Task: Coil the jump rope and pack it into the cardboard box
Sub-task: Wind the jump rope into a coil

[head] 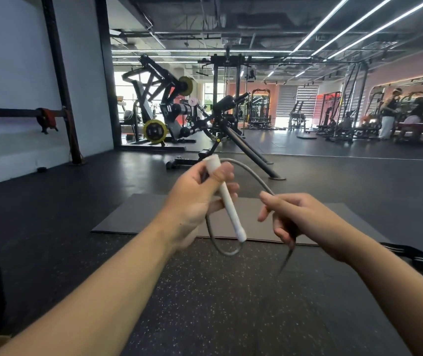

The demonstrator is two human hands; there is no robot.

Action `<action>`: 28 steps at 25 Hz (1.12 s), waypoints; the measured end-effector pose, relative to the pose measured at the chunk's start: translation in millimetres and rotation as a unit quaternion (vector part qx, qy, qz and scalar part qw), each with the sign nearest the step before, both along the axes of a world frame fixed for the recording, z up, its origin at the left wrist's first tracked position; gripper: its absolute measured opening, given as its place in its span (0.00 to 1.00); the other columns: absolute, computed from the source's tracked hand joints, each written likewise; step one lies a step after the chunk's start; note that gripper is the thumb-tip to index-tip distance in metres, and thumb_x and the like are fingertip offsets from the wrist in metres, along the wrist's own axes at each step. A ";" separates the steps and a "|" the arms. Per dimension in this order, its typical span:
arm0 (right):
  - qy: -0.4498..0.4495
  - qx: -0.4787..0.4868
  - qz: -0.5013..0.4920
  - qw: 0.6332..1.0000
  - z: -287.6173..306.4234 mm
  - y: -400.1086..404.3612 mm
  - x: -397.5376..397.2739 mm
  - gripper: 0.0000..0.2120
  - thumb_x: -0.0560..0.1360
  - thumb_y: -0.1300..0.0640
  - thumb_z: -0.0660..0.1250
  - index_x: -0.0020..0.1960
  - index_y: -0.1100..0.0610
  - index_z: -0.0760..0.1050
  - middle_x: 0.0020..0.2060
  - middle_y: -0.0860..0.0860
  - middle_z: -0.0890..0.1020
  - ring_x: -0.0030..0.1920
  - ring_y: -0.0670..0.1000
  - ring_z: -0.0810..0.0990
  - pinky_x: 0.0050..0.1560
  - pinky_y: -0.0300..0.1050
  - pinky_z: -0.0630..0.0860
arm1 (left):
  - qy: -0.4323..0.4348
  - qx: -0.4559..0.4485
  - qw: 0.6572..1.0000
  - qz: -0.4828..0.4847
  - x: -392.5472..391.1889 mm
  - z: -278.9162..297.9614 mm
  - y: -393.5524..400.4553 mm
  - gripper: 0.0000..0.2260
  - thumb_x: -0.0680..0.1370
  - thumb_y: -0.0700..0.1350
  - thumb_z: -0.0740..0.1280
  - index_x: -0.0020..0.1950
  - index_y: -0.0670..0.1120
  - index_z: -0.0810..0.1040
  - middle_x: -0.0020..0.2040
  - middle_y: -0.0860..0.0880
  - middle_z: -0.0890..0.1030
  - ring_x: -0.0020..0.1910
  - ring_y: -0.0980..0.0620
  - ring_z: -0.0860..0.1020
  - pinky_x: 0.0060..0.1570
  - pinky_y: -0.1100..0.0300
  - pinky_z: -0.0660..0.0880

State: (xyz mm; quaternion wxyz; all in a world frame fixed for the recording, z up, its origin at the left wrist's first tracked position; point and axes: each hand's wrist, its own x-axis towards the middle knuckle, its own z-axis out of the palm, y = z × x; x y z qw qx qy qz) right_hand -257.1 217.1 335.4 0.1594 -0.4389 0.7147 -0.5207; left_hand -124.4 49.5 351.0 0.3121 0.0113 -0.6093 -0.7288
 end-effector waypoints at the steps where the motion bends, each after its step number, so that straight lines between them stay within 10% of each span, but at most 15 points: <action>1: -0.027 -0.009 0.001 1.000 -2.4 3.3 -2.5 0.26 0.77 0.36 0.65 0.48 0.60 0.82 0.29 0.57 0.75 0.28 0.56 0.72 0.32 0.47 0.71 | 0.036 0.070 0.997 0.002 -2.0 1.2 1.4 0.10 0.80 0.44 0.67 0.59 0.40 0.78 0.48 0.46 0.82 0.51 0.46 0.84 0.55 0.48 0.82; 6: -0.173 -0.092 0.067 0.978 -12.6 -2.3 5.1 0.27 0.75 0.35 0.67 0.57 0.59 0.84 0.49 0.58 0.87 0.27 0.52 0.73 0.28 0.44 0.72 | 0.153 0.309 0.937 0.055 -14.1 1.1 21.1 0.15 0.82 0.51 0.64 0.62 0.42 0.76 0.54 0.44 0.80 0.59 0.41 0.83 0.58 0.47 0.80; 9: -0.190 -0.149 0.056 0.969 -13.9 -18.7 19.9 0.22 0.77 0.39 0.65 0.54 0.58 0.82 0.45 0.59 0.88 0.23 0.48 0.67 0.24 0.40 0.61 | 0.162 0.342 0.922 0.085 -19.3 -8.6 26.6 0.19 0.82 0.55 0.62 0.66 0.43 0.76 0.58 0.43 0.81 0.58 0.44 0.83 0.62 0.46 0.78; 15: 0.035 -0.141 -0.064 0.987 12.1 -24.6 10.6 0.21 0.84 0.42 0.58 0.38 0.55 0.73 0.30 0.52 0.77 0.22 0.42 0.67 0.25 0.33 0.63 | -0.015 0.183 0.969 0.163 2.9 -43.5 -0.6 0.25 0.76 0.51 0.73 0.71 0.50 0.72 0.66 0.50 0.79 0.64 0.47 0.79 0.66 0.45 0.72; 20: 0.290 0.020 -0.010 0.957 34.4 -32.0 5.5 0.22 0.84 0.42 0.56 0.39 0.54 0.75 0.32 0.49 0.80 0.32 0.48 0.75 0.39 0.50 0.71 | -0.111 -0.435 0.880 0.157 13.6 8.1 -7.5 0.34 0.73 0.54 0.76 0.75 0.64 0.63 0.68 0.59 0.77 0.65 0.61 0.75 0.61 0.62 0.70; 24: 0.354 0.053 0.001 0.934 50.5 -32.7 8.6 0.17 0.81 0.38 0.60 0.47 0.50 0.76 0.35 0.48 0.81 0.35 0.45 0.77 0.39 0.47 0.73 | -0.194 -0.383 0.903 -0.030 -3.6 32.8 -2.8 0.12 0.78 0.48 0.71 0.60 0.47 0.80 0.32 0.51 0.80 0.26 0.53 0.78 0.36 0.55 0.82; 28: 0.268 -0.001 -0.020 0.963 53.7 -25.9 6.4 0.21 0.78 0.33 0.61 0.44 0.51 0.74 0.27 0.47 0.78 0.25 0.44 0.72 0.32 0.44 0.70 | -0.194 -0.320 0.925 -0.063 -8.0 27.1 -2.4 0.15 0.80 0.52 0.67 0.46 0.40 0.80 0.27 0.49 0.67 0.23 0.54 0.62 0.25 0.60 0.61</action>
